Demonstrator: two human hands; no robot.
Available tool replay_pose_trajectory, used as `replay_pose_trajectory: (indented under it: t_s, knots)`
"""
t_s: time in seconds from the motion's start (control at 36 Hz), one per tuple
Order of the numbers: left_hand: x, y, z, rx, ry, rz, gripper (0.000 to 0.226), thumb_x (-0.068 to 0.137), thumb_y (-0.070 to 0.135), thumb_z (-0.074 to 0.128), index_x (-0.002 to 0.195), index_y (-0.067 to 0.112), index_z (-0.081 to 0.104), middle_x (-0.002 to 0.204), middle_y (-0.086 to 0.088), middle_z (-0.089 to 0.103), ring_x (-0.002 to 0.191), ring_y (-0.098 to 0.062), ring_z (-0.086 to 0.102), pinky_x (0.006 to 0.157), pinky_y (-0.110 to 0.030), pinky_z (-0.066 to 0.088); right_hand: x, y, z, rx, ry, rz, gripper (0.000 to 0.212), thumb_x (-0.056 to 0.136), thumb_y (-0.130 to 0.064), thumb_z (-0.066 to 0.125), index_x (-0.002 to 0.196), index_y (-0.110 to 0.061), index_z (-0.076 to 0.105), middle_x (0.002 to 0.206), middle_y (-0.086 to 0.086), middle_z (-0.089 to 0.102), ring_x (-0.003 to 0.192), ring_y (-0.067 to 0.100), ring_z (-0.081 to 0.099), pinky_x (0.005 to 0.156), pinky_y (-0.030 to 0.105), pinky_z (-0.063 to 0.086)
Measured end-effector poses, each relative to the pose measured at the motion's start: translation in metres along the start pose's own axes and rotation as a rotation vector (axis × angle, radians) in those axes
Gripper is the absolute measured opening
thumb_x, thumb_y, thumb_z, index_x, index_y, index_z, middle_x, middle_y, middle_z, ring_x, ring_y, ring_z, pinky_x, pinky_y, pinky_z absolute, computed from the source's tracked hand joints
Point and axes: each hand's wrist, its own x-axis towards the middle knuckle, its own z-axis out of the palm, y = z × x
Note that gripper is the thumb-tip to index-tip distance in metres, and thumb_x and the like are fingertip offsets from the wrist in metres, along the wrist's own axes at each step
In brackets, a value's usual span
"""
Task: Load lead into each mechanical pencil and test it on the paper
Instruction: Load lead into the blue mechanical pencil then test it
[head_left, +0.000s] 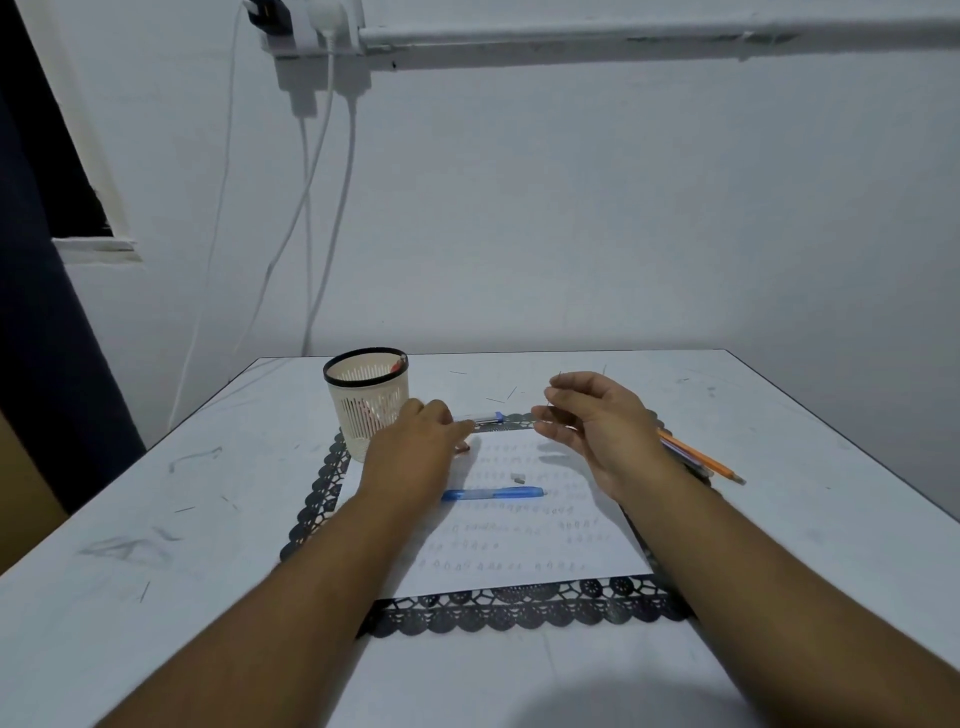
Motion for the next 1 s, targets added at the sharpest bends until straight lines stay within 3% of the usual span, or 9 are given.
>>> replay_pose_trajectory:
  t_s: [0.08,0.19,0.28,0.39,0.64,0.75,0.86,1.0]
  knots:
    - [-0.002,0.003,-0.002,-0.128,0.002,0.040,0.030,0.095,0.022,0.067,0.120,0.037,0.072,0.110,0.013,0.063,0.103,-0.015,0.052,0.067,-0.035,0.052,0.001,-0.001,0.000,-0.021,0.007,-0.006,0.010,0.096,0.002,0.070,0.104,-0.004,0.072,0.092,0.011,0.073,0.085,0.029,0.078,0.073,0.038,0.065]
    - [-0.014,0.009,-0.019,-0.375,-0.094,0.052,0.019,0.096,0.041,0.061,0.109,0.037,0.074,0.102,0.023,0.061,0.100,0.000,0.054,0.081,-0.032,0.052,0.001,-0.002,0.000,-0.102,0.027,-0.044,0.009,0.097,-0.002,0.070,0.105,-0.006,0.071,0.096,0.013,0.074,0.081,0.027,0.077,0.069,0.038,0.065]
    - [-0.019,0.010,-0.025,-0.393,-0.192,0.055,0.019,0.091,0.049,0.063,0.105,0.041,0.073,0.098,0.025,0.059,0.096,0.002,0.054,0.080,-0.030,0.053,0.001,-0.001,0.000,-0.161,0.049,-0.070,0.009,0.098,-0.003,0.068,0.104,-0.010,0.070,0.096,0.013,0.074,0.081,0.027,0.078,0.072,0.042,0.066]
    - [-0.016,0.008,-0.025,-0.360,-0.269,0.089,0.015,0.093,0.042,0.068,0.106,0.039,0.074,0.099,0.022,0.062,0.091,0.001,0.055,0.080,-0.032,0.055,0.002,0.000,0.000,-0.187,0.052,-0.097,0.012,0.097,0.000,0.068,0.104,-0.010,0.068,0.090,0.013,0.071,0.077,0.027,0.076,0.073,0.044,0.066]
    - [-0.018,0.010,-0.028,-0.383,-0.249,0.116,0.003,0.095,0.035,0.067,0.096,0.035,0.070,0.091,0.019,0.062,0.084,0.000,0.056,0.075,-0.029,0.053,0.001,-0.004,0.002,-0.184,0.061,-0.083,0.011,0.099,-0.002,0.063,0.105,-0.011,0.064,0.091,0.013,0.074,0.071,0.027,0.074,0.075,0.044,0.066]
    - [-0.015,0.005,-0.032,-0.480,-0.207,0.100,0.012,0.097,0.030,0.065,0.089,0.039,0.063,0.088,0.020,0.062,0.082,-0.003,0.059,0.073,-0.032,0.054,-0.002,-0.008,0.004,-0.158,0.060,-0.104,0.011,0.099,-0.001,0.060,0.106,-0.010,0.061,0.085,0.013,0.076,0.067,0.028,0.073,0.067,0.040,0.066]
    - [-0.016,0.006,-0.036,-0.602,-0.153,0.064,0.015,0.099,0.025,0.066,0.091,0.038,0.064,0.086,0.019,0.064,0.082,-0.004,0.060,0.068,-0.020,0.047,-0.004,-0.011,0.006,-0.232,0.078,-0.168,0.009,0.103,-0.010,0.060,0.110,-0.016,0.059,0.085,0.005,0.079,0.070,0.030,0.075,0.064,0.040,0.065]
    - [-0.018,0.006,-0.037,-0.726,-0.127,0.004,0.015,0.098,0.022,0.067,0.092,0.035,0.066,0.085,0.014,0.067,0.082,-0.005,0.061,0.068,-0.019,0.048,-0.010,-0.013,0.008,-0.289,0.075,-0.231,0.007,0.106,-0.016,0.056,0.111,-0.020,0.055,0.087,0.002,0.080,0.072,0.031,0.076,0.065,0.043,0.065]
